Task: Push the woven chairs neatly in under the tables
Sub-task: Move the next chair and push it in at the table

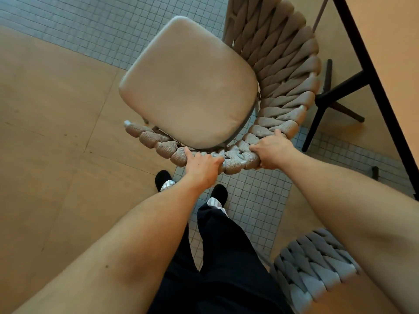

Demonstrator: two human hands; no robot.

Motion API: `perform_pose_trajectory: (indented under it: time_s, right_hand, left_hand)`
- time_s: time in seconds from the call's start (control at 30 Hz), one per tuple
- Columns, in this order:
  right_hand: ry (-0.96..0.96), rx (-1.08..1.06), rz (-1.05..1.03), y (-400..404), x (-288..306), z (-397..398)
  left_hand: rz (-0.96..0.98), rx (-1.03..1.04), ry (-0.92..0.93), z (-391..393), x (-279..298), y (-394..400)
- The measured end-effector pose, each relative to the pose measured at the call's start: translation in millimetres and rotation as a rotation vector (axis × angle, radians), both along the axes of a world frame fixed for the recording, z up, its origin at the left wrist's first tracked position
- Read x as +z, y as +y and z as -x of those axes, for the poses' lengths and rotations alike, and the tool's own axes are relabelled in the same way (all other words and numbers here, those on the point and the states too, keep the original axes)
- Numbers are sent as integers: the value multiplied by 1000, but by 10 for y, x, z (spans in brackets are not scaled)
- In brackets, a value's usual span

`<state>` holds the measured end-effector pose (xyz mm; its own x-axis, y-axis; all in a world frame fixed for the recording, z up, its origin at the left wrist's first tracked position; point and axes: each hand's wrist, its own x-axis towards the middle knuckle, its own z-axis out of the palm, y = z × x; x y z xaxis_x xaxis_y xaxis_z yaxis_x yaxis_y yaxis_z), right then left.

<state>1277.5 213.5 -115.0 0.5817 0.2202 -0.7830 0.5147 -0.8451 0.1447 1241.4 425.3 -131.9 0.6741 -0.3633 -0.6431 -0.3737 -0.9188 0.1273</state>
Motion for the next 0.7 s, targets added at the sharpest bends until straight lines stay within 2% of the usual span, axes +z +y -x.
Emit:
perform_pose_trajectory:
  time_s: [0.43, 0.7]
  right_hand:
    - [18, -271, -72, 763, 73, 284]
    - [-14, -464, -206, 1410, -58, 324]
  left_hand:
    - [-84, -245, -86, -185, 149, 695]
    - [-231, -288, -126, -488, 176, 1294]
